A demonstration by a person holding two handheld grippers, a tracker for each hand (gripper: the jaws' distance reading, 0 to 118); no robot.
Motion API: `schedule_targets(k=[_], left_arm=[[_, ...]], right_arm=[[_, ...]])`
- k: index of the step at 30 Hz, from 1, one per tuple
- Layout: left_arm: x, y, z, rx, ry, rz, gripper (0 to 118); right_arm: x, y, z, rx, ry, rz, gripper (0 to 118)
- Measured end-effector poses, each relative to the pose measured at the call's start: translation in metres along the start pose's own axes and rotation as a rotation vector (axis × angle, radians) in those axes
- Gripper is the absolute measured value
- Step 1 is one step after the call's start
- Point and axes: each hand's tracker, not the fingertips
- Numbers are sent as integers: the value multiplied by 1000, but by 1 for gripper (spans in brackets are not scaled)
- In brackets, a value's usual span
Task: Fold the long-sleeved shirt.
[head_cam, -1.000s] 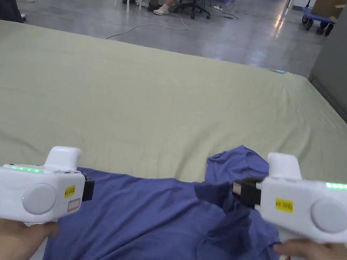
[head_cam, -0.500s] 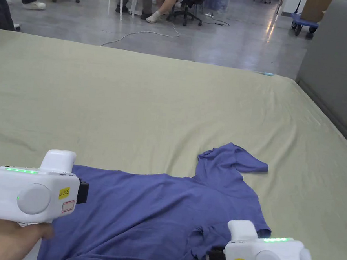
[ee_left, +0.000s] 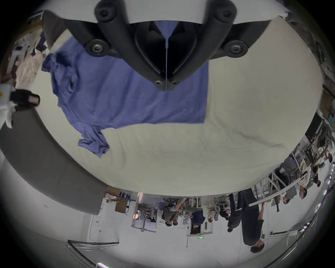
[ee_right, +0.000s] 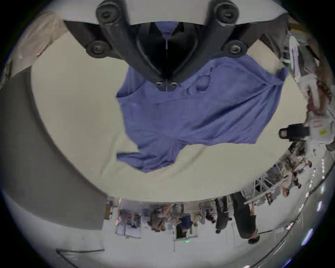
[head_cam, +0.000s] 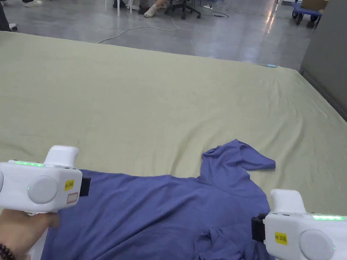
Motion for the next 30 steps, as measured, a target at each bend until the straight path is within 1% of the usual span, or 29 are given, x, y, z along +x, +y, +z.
schedule_targets(k=[1, 2, 3, 4, 6, 7, 8, 11, 13, 15, 16, 17, 18, 19, 20, 21, 22, 23, 24, 26, 29, 30], left_arm=[[-4, 10, -12, 0, 19, 2, 9], [-9, 22, -25, 1, 35, 6, 41], [-14, 34, -43, -12, 44, 6, 85], [-19, 44, -58, -42, 48, 2, 118], [-28, 60, -93, -153, 88, 17, 114], [-29, 61, -101, -143, 121, 29, 114], [-30, 65, -115, -132, 123, 22, 114], [-38, 65, -152, -228, 161, 31, 114], [-43, 62, -172, -261, 178, 43, 113], [-42, 57, -180, -284, 195, 40, 111], [-42, 54, -186, -313, 223, 32, 104], [-40, 50, -191, -349, 231, 13, 91], [-39, 47, -190, -329, 150, 29, 83], [-37, 49, -184, -294, 197, 13, 72], [-31, 50, -179, -304, 173, -16, 47], [-25, 51, -173, -281, 163, -52, 13], [-21, 51, -168, -257, 206, -91, 0], [-12, 52, -153, -243, 151, -85, 0], [-9, 55, -148, -213, 128, -97, 0], [-4, 58, -135, -191, 94, -96, 0], [-3, 60, -113, -175, 67, -91, 0], [-4, 62, -108, -170, 64, -91, 0]], right_arm=[[1, -1, -2, 7, -16, -4, 0], [-1, -4, -9, 3, -22, -1, 0], [0, -4, -12, -12, -23, 5, 0], [1, -4, -15, -28, -19, 11, 0], [3, -3, -24, -44, -10, -1, 0], [5, -2, -27, -50, -7, -8, 0], [7, -2, -30, -56, -5, -13, 0], [13, 0, -39, -71, -10, -29, 0], [18, 2, -41, -80, -12, -32, 0], [18, 4, -41, -80, -20, -34, 0], [21, 5, -41, -78, -24, -32, 0], [22, 7, -42, -77, -29, -31, 0], [22, 8, -43, -76, -33, -33, 0], [24, 10, -44, -72, -35, -36, 0], [27, 13, -45, -70, -37, -38, 0], [30, 18, -47, -66, -39, -40, 0], [29, 24, -50, -64, -42, -41, 0], [32, 33, -53, -61, -44, -37, 0], [36, 42, -54, -57, -45, -25, 0], [43, 67, -55, -40, -47, -26, 0], [58, 105, -58, 25, -84, -32, 0], [62, 119, -63, 48, -103, -39, 12]])
